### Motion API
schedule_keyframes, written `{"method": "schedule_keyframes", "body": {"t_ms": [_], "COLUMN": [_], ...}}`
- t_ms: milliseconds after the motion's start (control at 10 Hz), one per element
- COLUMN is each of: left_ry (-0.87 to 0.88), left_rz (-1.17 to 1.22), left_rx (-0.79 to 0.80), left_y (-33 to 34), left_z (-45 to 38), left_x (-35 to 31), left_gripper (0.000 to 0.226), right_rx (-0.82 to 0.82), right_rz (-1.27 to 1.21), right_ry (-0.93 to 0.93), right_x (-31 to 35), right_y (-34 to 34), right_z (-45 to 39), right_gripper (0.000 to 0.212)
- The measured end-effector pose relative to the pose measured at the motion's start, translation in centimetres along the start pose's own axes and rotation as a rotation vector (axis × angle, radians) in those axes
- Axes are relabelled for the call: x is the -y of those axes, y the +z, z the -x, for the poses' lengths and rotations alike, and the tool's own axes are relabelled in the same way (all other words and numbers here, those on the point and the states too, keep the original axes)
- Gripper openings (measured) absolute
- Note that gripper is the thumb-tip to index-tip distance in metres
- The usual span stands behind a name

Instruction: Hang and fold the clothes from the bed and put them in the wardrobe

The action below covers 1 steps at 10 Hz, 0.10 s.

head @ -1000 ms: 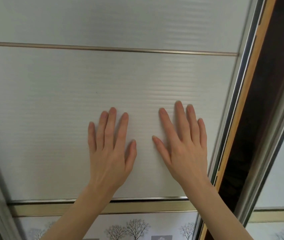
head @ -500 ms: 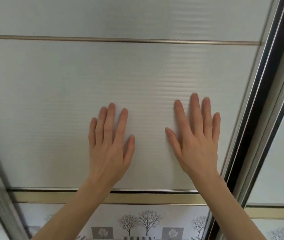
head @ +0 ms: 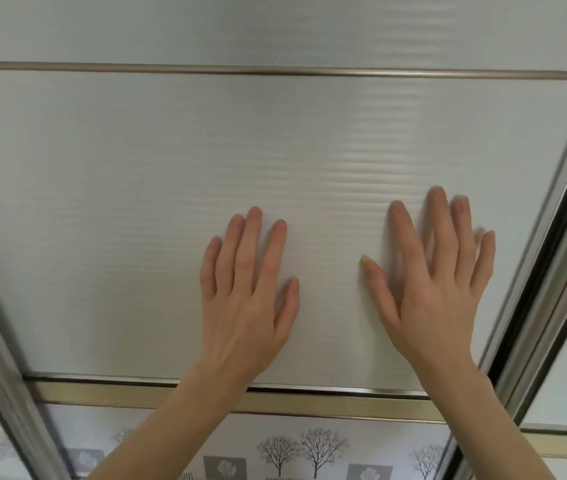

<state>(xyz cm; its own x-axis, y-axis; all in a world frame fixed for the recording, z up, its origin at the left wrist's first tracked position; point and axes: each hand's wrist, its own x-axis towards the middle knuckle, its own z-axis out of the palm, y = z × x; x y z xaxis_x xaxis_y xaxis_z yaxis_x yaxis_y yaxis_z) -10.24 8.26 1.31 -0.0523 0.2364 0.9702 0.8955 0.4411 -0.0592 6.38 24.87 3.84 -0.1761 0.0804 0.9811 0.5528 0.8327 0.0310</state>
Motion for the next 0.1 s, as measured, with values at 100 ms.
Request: {"method": "schedule_keyframes", "body": {"t_ms": [100], "left_ry": [0.005], "left_rz": [0.008], "left_rx": [-0.021], "left_y": [-0.97], "left_z": [-0.75], "left_x": [0.22], "left_gripper": [0.064], "right_rx": [-0.052], "right_rz": [-0.101], "right_ry": [-0.031], "right_x": [1.92], "right_y": [-0.62], "right_z": [-1.04], "right_gripper": [0.060]}}
